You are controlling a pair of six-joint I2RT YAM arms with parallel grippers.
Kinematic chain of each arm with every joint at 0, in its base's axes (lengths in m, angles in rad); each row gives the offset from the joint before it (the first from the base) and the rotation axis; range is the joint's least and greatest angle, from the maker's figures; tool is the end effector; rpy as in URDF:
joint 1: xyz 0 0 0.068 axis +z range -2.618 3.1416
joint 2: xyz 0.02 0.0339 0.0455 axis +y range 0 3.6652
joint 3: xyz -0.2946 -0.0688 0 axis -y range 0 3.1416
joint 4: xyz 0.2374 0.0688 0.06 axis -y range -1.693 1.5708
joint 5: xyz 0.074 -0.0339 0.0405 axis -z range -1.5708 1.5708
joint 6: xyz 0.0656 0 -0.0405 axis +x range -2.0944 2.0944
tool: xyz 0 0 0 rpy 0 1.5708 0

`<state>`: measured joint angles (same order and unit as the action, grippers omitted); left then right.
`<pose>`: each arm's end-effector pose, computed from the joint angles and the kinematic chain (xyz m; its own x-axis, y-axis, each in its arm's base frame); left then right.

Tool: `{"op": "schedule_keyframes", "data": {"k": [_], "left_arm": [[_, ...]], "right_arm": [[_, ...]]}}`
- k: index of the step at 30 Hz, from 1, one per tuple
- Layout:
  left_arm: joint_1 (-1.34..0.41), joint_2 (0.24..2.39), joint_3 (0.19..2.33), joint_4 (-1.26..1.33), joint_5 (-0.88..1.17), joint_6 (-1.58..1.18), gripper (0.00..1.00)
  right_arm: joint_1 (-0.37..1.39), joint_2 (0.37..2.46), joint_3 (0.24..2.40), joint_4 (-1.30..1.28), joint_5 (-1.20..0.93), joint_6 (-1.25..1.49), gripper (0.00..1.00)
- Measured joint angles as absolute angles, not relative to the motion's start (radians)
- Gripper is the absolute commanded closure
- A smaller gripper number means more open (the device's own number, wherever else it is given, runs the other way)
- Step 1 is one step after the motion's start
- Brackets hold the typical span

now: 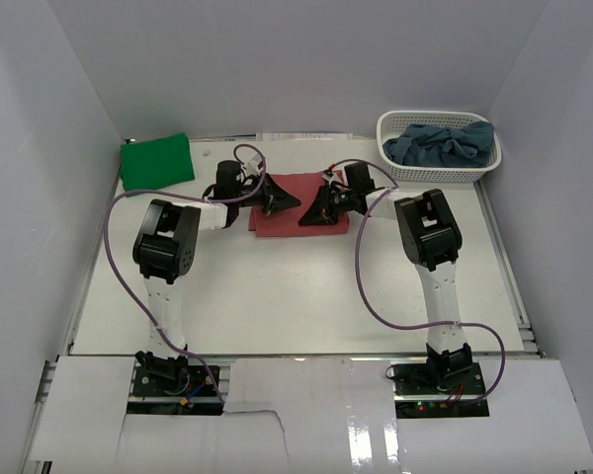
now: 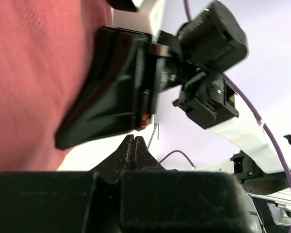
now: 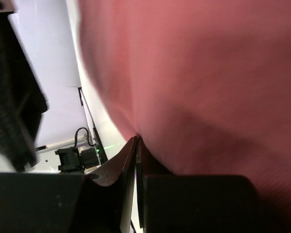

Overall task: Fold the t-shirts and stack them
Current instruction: Smooth out wrinkles on the folded tshirt

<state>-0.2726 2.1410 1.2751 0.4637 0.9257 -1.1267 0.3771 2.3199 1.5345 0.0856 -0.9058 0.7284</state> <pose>0.4510 -0.1805 0.1751 -0.9476 -0.2989 -0.1129 0.0334 0.2589 -0.9653 0.4630 0.2389 0.1301 -0.9707 0.0574 -0.2335 -0.1886 0.4206 0.8874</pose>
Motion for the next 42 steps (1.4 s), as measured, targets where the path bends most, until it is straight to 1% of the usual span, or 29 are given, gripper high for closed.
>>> {"op": "schedule_keyframes", "data": {"k": [4,19,25,34,42], "left_arm": [[-0.278,2.141,1.262,0.462,0.927,-1.119,1.00],[-0.277,2.188,1.286,0.356,0.901,-1.024,1.00],[-0.277,2.188,1.286,0.341,0.897,-1.003,1.00],[-0.277,2.191,1.286,0.336,0.897,-0.989,1.00],[-0.274,2.281,1.285,0.345,0.902,-0.994,1.00]], "right_arm": [[0.377,2.365,1.536,0.083,-0.916,0.731,0.92],[0.377,2.335,1.542,0.041,-0.897,0.713,0.92],[0.373,2.264,1.542,-0.046,-0.854,0.687,0.92],[0.338,2.129,1.594,-0.208,-0.716,0.588,0.92],[0.312,2.074,1.594,-0.263,-0.644,0.545,0.92]]}}
